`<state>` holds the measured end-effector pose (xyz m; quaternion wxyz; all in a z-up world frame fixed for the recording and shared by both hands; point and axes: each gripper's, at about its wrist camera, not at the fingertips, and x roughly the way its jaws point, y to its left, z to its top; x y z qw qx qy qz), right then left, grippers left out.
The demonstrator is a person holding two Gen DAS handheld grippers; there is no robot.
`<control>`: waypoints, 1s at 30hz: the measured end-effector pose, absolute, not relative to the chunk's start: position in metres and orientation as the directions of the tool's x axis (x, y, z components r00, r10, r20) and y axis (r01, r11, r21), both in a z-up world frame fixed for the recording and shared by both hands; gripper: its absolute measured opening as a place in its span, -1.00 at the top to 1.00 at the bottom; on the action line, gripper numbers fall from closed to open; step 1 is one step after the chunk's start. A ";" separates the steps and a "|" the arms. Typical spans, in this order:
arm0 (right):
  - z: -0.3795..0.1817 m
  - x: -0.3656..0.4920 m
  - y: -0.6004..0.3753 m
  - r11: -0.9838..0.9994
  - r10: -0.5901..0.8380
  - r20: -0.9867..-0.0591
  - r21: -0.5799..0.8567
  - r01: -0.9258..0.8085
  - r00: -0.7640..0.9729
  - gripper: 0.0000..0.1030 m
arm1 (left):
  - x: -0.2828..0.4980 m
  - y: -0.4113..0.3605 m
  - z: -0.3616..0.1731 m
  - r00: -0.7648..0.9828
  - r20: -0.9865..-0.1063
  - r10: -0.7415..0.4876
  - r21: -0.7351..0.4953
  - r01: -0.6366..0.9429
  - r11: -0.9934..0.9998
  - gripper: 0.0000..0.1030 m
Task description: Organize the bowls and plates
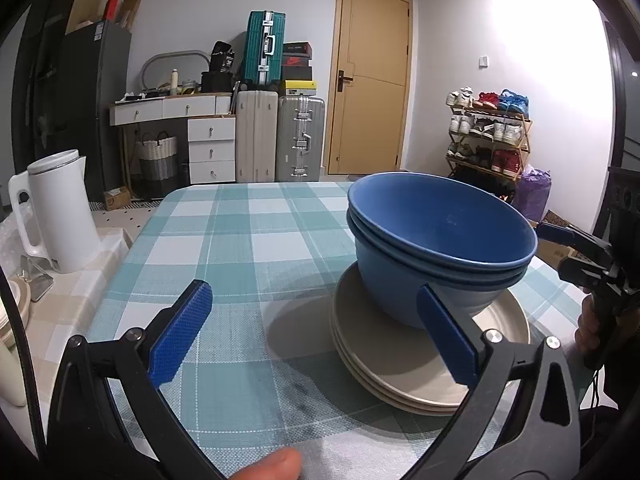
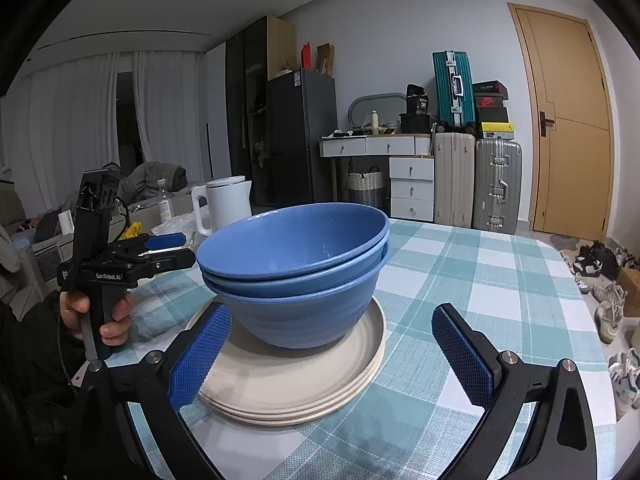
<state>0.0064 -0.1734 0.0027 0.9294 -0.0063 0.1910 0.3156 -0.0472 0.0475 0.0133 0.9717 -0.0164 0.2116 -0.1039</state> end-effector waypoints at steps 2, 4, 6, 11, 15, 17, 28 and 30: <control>0.002 0.007 -0.173 0.802 0.582 -0.361 0.108 -0.587 0.728 -0.99 | -0.048 0.047 0.014 0.889 -0.406 -0.212 -0.076 0.199 0.977 -0.98; 0.003 0.007 -0.174 0.803 0.582 -0.361 0.111 -0.586 0.729 -0.99 | -0.049 0.046 0.013 0.890 -0.400 -0.219 -0.074 0.206 0.976 -0.98; 0.003 0.007 -0.175 0.803 0.582 -0.359 0.113 -0.585 0.729 -0.99 | -0.049 0.045 0.014 0.889 -0.398 -0.226 -0.070 0.216 0.974 -0.98; 0.003 0.007 -0.175 0.804 0.581 -0.360 0.115 -0.584 0.730 -0.99 | -0.050 0.042 0.014 0.887 -0.397 -0.235 -0.061 0.230 0.971 -0.98; 0.003 0.007 -0.175 0.805 0.580 -0.359 0.116 -0.582 0.731 -0.99 | -0.049 0.042 0.014 0.887 -0.395 -0.241 -0.063 0.235 0.970 -0.98; 0.002 0.008 -0.175 0.805 0.581 -0.360 0.117 -0.582 0.730 -0.99 | -0.050 0.042 0.014 0.887 -0.394 -0.242 -0.061 0.237 0.970 -0.98; 0.003 0.008 -0.175 0.805 0.581 -0.361 0.117 -0.582 0.730 -0.99 | -0.050 0.041 0.014 0.886 -0.393 -0.246 -0.059 0.243 0.968 -0.98; 0.002 0.008 -0.175 0.805 0.581 -0.361 0.118 -0.582 0.730 -0.99 | -0.050 0.041 0.014 0.886 -0.394 -0.246 -0.059 0.243 0.968 -0.98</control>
